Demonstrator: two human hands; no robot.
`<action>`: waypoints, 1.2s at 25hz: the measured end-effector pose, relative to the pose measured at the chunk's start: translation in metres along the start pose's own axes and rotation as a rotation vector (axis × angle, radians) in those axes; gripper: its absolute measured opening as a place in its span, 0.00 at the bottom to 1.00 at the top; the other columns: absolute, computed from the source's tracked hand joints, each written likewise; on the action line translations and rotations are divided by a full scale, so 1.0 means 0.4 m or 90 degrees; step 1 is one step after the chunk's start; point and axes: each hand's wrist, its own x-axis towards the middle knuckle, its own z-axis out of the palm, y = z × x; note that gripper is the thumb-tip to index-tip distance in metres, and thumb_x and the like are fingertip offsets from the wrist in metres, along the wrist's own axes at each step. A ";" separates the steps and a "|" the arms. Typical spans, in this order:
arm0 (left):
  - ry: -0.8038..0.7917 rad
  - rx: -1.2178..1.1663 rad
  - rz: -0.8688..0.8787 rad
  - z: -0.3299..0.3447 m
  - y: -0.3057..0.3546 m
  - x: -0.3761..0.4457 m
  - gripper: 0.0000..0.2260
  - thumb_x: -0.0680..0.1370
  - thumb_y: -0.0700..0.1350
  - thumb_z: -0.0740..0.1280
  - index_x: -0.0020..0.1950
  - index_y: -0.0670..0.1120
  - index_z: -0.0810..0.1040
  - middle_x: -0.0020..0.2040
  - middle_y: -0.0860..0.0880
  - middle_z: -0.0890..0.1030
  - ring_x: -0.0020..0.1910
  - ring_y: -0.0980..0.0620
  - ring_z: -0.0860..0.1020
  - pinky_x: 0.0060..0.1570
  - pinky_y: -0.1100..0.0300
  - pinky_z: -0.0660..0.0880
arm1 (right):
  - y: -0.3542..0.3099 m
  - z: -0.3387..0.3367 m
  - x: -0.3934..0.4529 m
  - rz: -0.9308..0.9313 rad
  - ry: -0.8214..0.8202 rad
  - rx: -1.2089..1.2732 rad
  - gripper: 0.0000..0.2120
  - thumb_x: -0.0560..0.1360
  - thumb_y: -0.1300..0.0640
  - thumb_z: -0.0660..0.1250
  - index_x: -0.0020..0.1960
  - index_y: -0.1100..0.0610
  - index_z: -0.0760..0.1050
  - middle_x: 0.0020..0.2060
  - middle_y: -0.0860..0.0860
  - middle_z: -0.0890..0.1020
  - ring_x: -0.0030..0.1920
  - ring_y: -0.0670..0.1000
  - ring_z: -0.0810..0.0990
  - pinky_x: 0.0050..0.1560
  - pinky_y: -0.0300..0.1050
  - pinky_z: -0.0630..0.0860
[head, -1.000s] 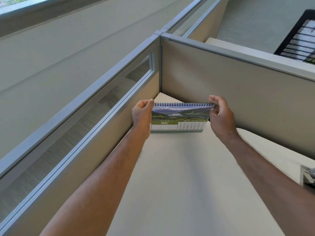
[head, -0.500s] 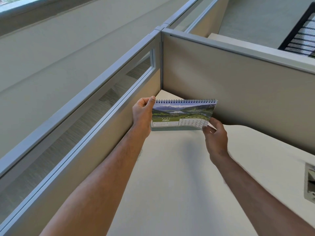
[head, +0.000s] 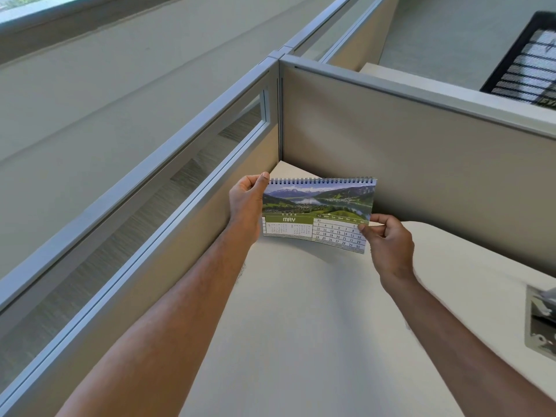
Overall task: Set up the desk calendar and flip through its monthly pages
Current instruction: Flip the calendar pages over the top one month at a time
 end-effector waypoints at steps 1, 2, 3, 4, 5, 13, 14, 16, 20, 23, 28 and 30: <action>-0.006 -0.004 0.000 -0.003 0.003 -0.002 0.09 0.83 0.49 0.68 0.48 0.44 0.77 0.32 0.56 0.85 0.34 0.58 0.86 0.30 0.69 0.79 | -0.011 -0.011 -0.005 0.003 -0.014 0.016 0.08 0.77 0.56 0.73 0.54 0.49 0.78 0.39 0.45 0.87 0.40 0.43 0.85 0.31 0.28 0.72; -0.014 -0.015 0.001 -0.005 0.008 -0.005 0.08 0.83 0.49 0.68 0.49 0.45 0.78 0.32 0.56 0.85 0.34 0.58 0.86 0.31 0.69 0.79 | -0.024 -0.023 -0.011 0.005 -0.032 0.041 0.08 0.77 0.56 0.72 0.55 0.48 0.77 0.37 0.45 0.87 0.39 0.43 0.85 0.34 0.32 0.74; -0.022 -0.032 -0.001 -0.007 0.011 -0.008 0.07 0.83 0.49 0.68 0.50 0.46 0.79 0.33 0.56 0.86 0.35 0.58 0.86 0.31 0.68 0.79 | -0.038 -0.036 -0.016 0.003 -0.054 0.074 0.10 0.77 0.58 0.70 0.57 0.48 0.77 0.37 0.46 0.87 0.39 0.43 0.84 0.38 0.37 0.75; -0.031 -0.050 -0.006 -0.007 0.015 -0.012 0.05 0.83 0.49 0.68 0.50 0.48 0.80 0.35 0.56 0.86 0.36 0.57 0.87 0.32 0.67 0.80 | -0.056 -0.048 -0.020 -0.005 -0.077 0.110 0.13 0.77 0.59 0.68 0.60 0.48 0.76 0.39 0.47 0.87 0.39 0.43 0.84 0.41 0.40 0.77; -0.036 -0.060 -0.016 -0.008 0.019 -0.016 0.05 0.83 0.49 0.68 0.51 0.49 0.81 0.37 0.55 0.87 0.37 0.55 0.87 0.32 0.65 0.81 | -0.078 -0.060 -0.023 -0.018 -0.096 0.139 0.16 0.76 0.61 0.66 0.62 0.48 0.76 0.39 0.46 0.87 0.40 0.42 0.83 0.42 0.38 0.77; -0.052 -0.009 -0.016 -0.020 0.031 -0.009 0.14 0.78 0.38 0.62 0.44 0.50 0.86 0.43 0.50 0.85 0.46 0.51 0.79 0.45 0.58 0.75 | -0.257 -0.091 0.041 -0.035 -0.123 0.263 0.11 0.79 0.61 0.63 0.53 0.50 0.83 0.39 0.44 0.84 0.39 0.42 0.82 0.42 0.36 0.77; -0.050 0.008 -0.016 -0.021 0.029 -0.008 0.16 0.77 0.36 0.61 0.41 0.50 0.86 0.42 0.53 0.86 0.45 0.52 0.78 0.48 0.56 0.72 | -0.266 -0.090 0.051 -0.038 -0.124 0.264 0.10 0.80 0.58 0.63 0.52 0.50 0.83 0.43 0.45 0.85 0.42 0.43 0.84 0.45 0.37 0.77; -0.060 0.032 -0.004 -0.024 0.023 -0.002 0.17 0.77 0.33 0.59 0.42 0.50 0.84 0.40 0.54 0.87 0.41 0.56 0.80 0.44 0.60 0.74 | -0.277 -0.083 0.068 -0.035 -0.142 0.254 0.11 0.82 0.49 0.61 0.54 0.49 0.82 0.53 0.48 0.88 0.55 0.46 0.85 0.57 0.43 0.75; -0.051 0.048 0.029 -0.017 0.018 0.005 0.09 0.82 0.37 0.64 0.45 0.46 0.79 0.38 0.55 0.88 0.33 0.63 0.83 0.31 0.71 0.77 | -0.280 -0.059 0.092 -0.032 -0.174 0.259 0.22 0.84 0.40 0.52 0.61 0.50 0.79 0.59 0.46 0.87 0.65 0.42 0.81 0.69 0.49 0.68; -0.030 0.025 0.037 -0.008 0.017 0.010 0.06 0.83 0.43 0.67 0.48 0.45 0.79 0.37 0.55 0.88 0.33 0.59 0.85 0.31 0.68 0.79 | -0.271 -0.037 0.098 -0.048 -0.171 0.262 0.21 0.85 0.43 0.53 0.69 0.53 0.74 0.61 0.46 0.86 0.63 0.39 0.81 0.61 0.38 0.74; 0.010 -0.002 0.015 0.009 0.015 0.012 0.05 0.83 0.44 0.69 0.50 0.43 0.79 0.39 0.51 0.88 0.34 0.57 0.86 0.31 0.65 0.81 | -0.228 -0.015 0.109 -0.089 -0.161 0.186 0.17 0.84 0.54 0.63 0.73 0.51 0.69 0.62 0.48 0.83 0.60 0.39 0.82 0.54 0.31 0.77; 0.026 0.006 0.013 0.017 0.011 0.012 0.05 0.83 0.44 0.69 0.52 0.43 0.78 0.46 0.46 0.87 0.37 0.54 0.86 0.32 0.62 0.83 | -0.201 -0.009 0.113 -0.121 -0.166 0.111 0.18 0.84 0.58 0.62 0.74 0.53 0.69 0.66 0.49 0.80 0.66 0.41 0.78 0.67 0.38 0.73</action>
